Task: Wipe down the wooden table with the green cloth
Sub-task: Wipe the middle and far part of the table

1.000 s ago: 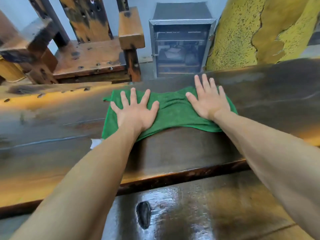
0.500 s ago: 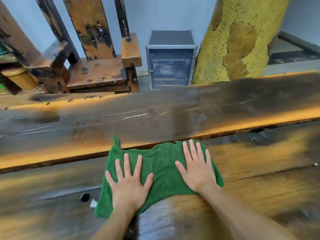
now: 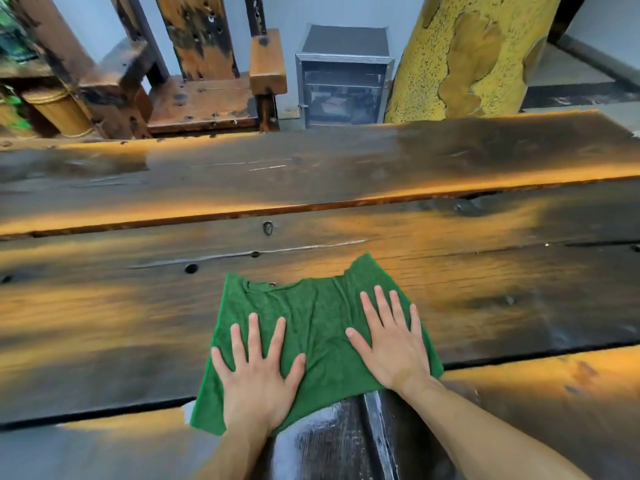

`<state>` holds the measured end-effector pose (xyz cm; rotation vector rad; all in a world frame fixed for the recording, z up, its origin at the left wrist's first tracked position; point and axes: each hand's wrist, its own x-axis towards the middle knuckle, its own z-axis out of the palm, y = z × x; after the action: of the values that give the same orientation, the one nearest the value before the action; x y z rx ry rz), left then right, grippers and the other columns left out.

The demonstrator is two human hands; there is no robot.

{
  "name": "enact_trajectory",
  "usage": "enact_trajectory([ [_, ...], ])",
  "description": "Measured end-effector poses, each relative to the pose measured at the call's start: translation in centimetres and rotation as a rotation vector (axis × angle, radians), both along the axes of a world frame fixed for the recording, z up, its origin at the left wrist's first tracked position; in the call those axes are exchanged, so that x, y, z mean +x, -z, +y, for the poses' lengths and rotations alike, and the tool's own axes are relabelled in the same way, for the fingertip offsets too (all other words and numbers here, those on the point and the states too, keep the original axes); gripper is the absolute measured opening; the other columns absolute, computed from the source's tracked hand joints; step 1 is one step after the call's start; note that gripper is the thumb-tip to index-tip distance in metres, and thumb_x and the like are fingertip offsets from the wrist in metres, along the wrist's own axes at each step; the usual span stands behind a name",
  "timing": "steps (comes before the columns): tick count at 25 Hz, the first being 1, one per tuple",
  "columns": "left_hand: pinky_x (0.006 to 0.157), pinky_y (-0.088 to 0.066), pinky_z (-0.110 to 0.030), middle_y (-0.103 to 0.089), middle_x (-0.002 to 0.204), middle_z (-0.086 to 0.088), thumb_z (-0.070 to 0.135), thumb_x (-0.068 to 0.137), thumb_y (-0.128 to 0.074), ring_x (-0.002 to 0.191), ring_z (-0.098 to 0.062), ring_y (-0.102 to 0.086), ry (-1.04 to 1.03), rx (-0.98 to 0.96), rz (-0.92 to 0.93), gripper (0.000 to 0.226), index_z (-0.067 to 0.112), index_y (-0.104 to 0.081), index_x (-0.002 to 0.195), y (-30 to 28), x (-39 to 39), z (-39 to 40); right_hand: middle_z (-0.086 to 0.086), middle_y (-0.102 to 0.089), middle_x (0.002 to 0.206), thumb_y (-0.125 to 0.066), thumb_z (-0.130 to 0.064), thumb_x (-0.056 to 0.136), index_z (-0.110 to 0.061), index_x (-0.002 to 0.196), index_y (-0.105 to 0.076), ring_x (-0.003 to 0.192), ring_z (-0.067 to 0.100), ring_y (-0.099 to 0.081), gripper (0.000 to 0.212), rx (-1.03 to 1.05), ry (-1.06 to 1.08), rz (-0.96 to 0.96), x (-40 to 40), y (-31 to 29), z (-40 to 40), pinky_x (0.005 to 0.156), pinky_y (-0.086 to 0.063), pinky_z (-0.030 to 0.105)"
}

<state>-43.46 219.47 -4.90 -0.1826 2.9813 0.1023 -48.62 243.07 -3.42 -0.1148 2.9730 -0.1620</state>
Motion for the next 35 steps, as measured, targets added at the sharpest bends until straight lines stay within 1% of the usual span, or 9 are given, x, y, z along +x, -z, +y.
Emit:
enact_trajectory([
  [4,0.113,-0.008,-0.069,-0.020,0.167,-0.009,0.076,0.094,-0.014,0.151,-0.041,-0.023,-0.012,0.017,0.015,0.073,0.041,-0.027,0.157,-0.3,6.7,1.2,-0.006,0.028,0.162,-0.006,-0.075,0.093,-0.035,0.155,0.019,0.149,0.019,0.026,0.078,0.024,-0.013,-0.057,6.0,-0.7,0.8,0.120,0.015,0.049],
  [7,0.115,0.000,-0.068,-0.004,0.169,-0.006,0.079,0.092,-0.005,0.155,-0.038,-0.009,-0.013,0.012,0.010,0.075,0.045,-0.012,0.158,-0.3,11.6,1.6,-0.007,0.031,0.160,-0.005,-0.078,0.091,-0.036,0.154,0.023,0.148,0.018,0.030,0.080,0.038,-0.005,-0.081,11.5,-1.0,1.6,0.120,0.015,0.049],
  [8,0.115,-0.001,-0.068,-0.004,0.169,-0.006,0.080,0.091,-0.006,0.155,-0.039,-0.009,-0.011,0.017,-0.004,0.075,0.046,-0.013,0.158,-0.5,13.4,2.0,-0.008,0.032,0.160,-0.005,-0.078,0.091,-0.036,0.153,0.024,0.148,0.017,0.030,0.081,0.041,-0.002,-0.095,13.5,-1.1,2.0,0.120,0.015,0.049],
  [12,0.111,-0.014,-0.071,-0.027,0.164,-0.013,0.075,0.095,-0.020,0.148,-0.043,-0.029,0.016,0.033,-0.028,0.073,0.038,-0.034,0.156,-0.9,20.6,3.3,-0.007,0.028,0.161,-0.007,-0.079,0.091,-0.038,0.151,0.025,0.149,0.017,0.028,0.079,0.021,0.017,-0.098,20.7,-1.5,3.3,0.120,0.016,0.048],
  [17,0.109,-0.018,-0.076,-0.028,0.165,-0.014,0.073,0.092,-0.031,0.147,-0.046,-0.030,0.050,0.053,-0.050,0.074,0.035,-0.036,0.155,-1.4,29.6,5.0,-0.007,0.030,0.160,0.009,-0.083,0.082,-0.039,0.149,0.027,0.147,0.017,0.031,0.082,-0.005,0.027,-0.083,29.8,-1.1,5.0,0.118,0.020,0.048],
  [21,0.103,-0.019,-0.081,-0.029,0.164,-0.016,0.072,0.096,-0.018,0.146,-0.048,-0.032,0.030,0.094,-0.069,0.073,0.032,-0.041,0.153,-1.6,34.2,6.8,-0.009,0.035,0.157,0.017,-0.084,0.077,-0.038,0.150,0.027,0.146,0.016,0.034,0.087,-0.014,0.081,-0.103,35.0,-1.2,6.8,0.118,0.020,0.047],
  [28,0.090,-0.022,-0.086,-0.032,0.163,-0.017,0.074,0.096,-0.017,0.140,-0.053,-0.036,0.013,0.131,-0.173,0.072,0.036,-0.040,0.153,-2.2,36.8,8.9,-0.008,0.043,0.153,0.020,-0.081,0.074,-0.037,0.143,0.040,0.145,0.018,0.035,0.084,-0.029,0.270,-0.201,39.9,-2.2,8.5,0.120,0.016,0.048],
  [32,0.089,-0.020,-0.087,-0.032,0.163,-0.017,0.074,0.096,-0.017,0.140,-0.054,-0.035,0.029,0.164,-0.182,0.070,0.040,-0.041,0.151,-2.3,35.5,10.4,-0.008,0.046,0.151,0.032,-0.083,0.061,-0.038,0.138,0.044,0.144,0.018,0.036,0.090,-0.076,0.369,-0.226,39.6,-2.5,8.6,0.119,0.019,0.047],
  [35,0.090,-0.016,-0.087,-0.034,0.162,-0.016,0.076,0.094,-0.017,0.140,-0.054,-0.035,0.067,0.157,-0.162,0.071,0.040,-0.044,0.150,-2.1,32.8,11.5,-0.008,0.043,0.153,0.029,-0.085,0.062,-0.038,0.140,0.042,0.145,0.018,0.035,0.091,-0.080,0.407,-0.224,37.8,-2.3,9.7,0.119,0.018,0.048],
])
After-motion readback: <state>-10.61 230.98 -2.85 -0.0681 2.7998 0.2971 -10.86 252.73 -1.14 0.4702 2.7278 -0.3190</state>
